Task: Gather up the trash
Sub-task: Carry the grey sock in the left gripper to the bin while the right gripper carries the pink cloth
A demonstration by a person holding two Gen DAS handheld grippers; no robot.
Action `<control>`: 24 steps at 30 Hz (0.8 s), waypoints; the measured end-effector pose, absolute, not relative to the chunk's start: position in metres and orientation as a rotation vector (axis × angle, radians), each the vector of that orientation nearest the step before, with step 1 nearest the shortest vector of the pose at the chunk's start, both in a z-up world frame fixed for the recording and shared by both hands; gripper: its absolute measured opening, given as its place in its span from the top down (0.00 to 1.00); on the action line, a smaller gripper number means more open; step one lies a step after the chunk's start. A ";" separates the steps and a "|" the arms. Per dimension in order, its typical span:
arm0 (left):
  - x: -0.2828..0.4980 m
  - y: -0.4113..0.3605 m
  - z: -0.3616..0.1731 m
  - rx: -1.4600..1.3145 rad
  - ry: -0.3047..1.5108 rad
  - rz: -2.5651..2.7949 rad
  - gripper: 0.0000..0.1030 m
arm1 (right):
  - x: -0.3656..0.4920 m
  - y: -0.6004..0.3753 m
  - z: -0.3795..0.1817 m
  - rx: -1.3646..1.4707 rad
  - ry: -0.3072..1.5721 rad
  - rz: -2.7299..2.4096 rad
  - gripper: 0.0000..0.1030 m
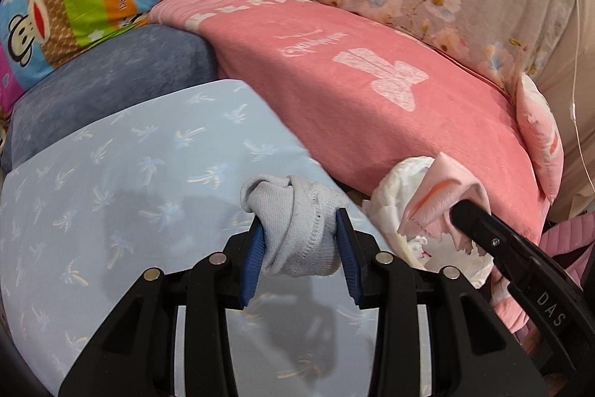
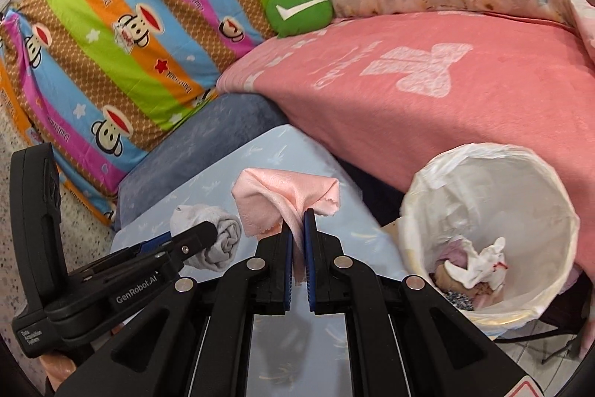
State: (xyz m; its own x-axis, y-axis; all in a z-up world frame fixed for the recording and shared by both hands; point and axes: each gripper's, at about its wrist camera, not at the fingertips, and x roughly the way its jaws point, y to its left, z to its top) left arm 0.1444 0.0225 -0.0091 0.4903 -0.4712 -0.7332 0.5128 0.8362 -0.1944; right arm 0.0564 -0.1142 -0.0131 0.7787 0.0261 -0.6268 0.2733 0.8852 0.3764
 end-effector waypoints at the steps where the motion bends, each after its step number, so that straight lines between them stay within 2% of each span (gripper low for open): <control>1: 0.141 0.017 -0.008 0.058 0.871 -0.604 0.65 | 0.053 -0.118 -0.011 0.476 0.664 -0.144 0.93; 24: 0.088 -0.080 0.009 0.205 0.817 -0.742 0.65 | -0.020 -0.212 0.013 0.549 0.563 -0.270 0.93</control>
State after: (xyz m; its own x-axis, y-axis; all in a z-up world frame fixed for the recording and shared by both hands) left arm 0.0884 -0.0804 0.0085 0.4524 -0.5200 -0.7245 0.6708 0.7338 -0.1077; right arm -0.0197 -0.2116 0.0135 0.8163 -0.0942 -0.5699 0.3855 0.8236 0.4160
